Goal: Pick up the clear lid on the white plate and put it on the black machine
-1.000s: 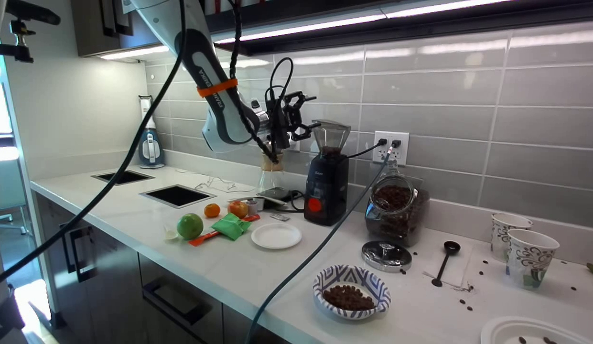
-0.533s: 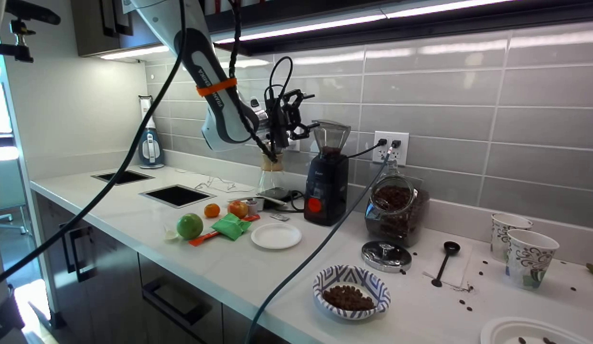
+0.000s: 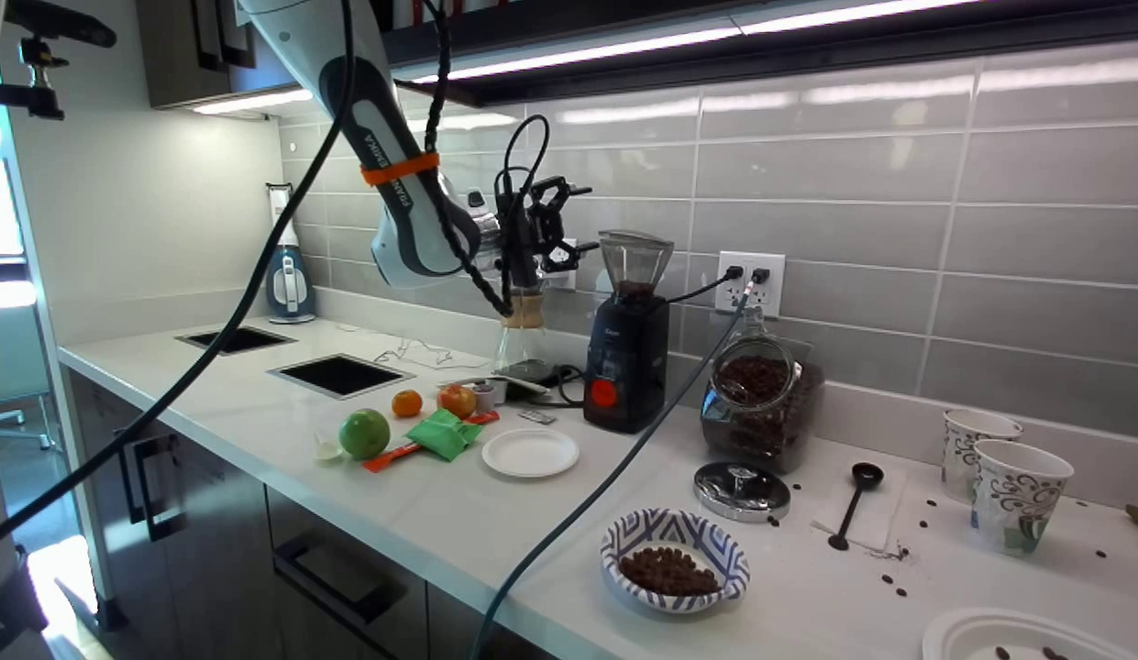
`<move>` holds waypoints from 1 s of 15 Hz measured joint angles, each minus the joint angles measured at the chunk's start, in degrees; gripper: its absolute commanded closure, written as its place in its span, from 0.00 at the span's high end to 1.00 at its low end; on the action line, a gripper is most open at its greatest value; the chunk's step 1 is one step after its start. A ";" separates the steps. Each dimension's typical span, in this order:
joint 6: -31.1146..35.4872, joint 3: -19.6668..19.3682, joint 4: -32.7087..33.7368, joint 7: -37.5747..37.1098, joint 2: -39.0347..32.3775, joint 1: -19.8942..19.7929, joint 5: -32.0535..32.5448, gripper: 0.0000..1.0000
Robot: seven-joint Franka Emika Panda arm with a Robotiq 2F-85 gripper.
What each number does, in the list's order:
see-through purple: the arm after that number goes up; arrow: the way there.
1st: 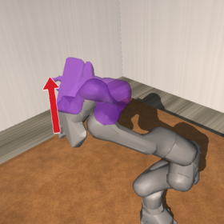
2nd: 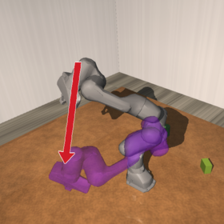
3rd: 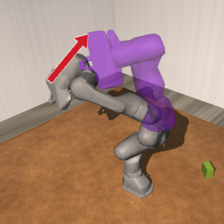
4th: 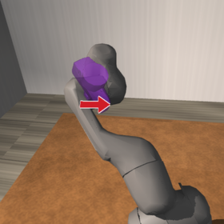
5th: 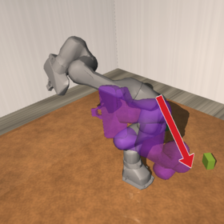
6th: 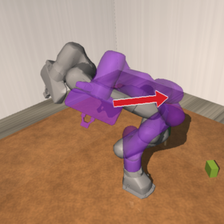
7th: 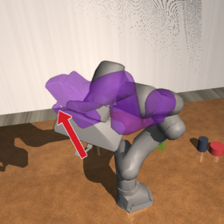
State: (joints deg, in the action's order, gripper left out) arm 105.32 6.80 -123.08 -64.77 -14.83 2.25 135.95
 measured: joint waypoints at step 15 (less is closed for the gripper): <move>10.16 -0.97 -0.21 5.81 10.51 -0.55 -44.19 0.53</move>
State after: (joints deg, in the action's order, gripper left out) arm 115.48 5.83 -123.30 -58.96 -4.32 1.71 91.76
